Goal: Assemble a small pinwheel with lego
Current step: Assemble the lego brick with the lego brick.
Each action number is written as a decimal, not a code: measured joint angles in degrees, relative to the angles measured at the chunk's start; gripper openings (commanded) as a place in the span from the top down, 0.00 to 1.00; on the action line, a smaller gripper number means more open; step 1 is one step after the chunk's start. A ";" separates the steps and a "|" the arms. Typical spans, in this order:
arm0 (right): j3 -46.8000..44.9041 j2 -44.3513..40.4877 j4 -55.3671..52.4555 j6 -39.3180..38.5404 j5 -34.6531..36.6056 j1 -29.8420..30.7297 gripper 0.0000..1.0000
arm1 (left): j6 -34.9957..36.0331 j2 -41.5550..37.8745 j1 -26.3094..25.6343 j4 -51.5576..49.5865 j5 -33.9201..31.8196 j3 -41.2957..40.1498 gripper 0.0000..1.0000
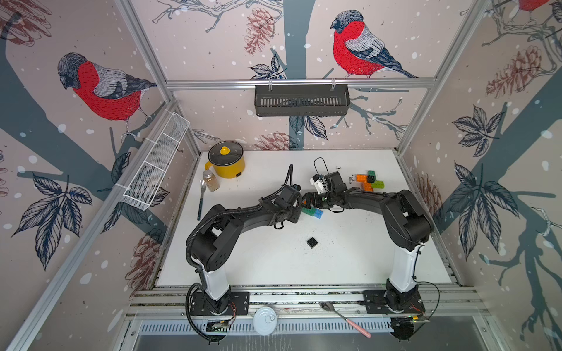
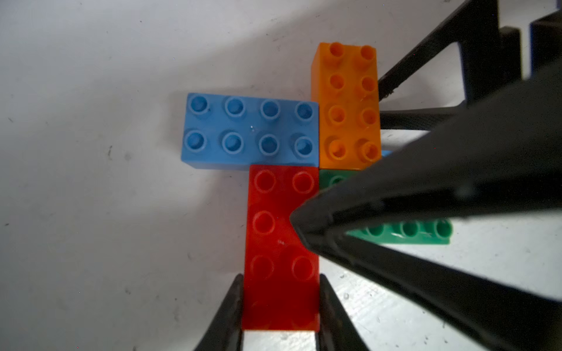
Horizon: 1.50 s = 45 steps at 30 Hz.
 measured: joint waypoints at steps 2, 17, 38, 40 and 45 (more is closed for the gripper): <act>0.48 0.33 -0.13 -0.13 0.57 0.24 0.01 | 0.04 0.04 0.00 -0.04 0.02 0.17 0.89; 2.29 1.20 -2.01 -1.18 7.30 1.79 0.12 | 0.13 1.73 -0.09 -0.90 -0.24 2.10 0.90; -4.35 -0.70 6.14 -0.26 9.09 1.70 0.14 | -0.02 3.34 -0.59 -2.67 -1.18 4.20 0.90; -4.85 -0.79 6.99 -0.22 9.22 1.68 0.13 | -0.02 3.43 -0.59 -2.64 -1.20 4.28 0.90; -6.29 -1.62 8.39 0.02 9.22 1.25 0.12 | 0.00 3.45 -0.70 -2.56 -0.81 4.44 0.86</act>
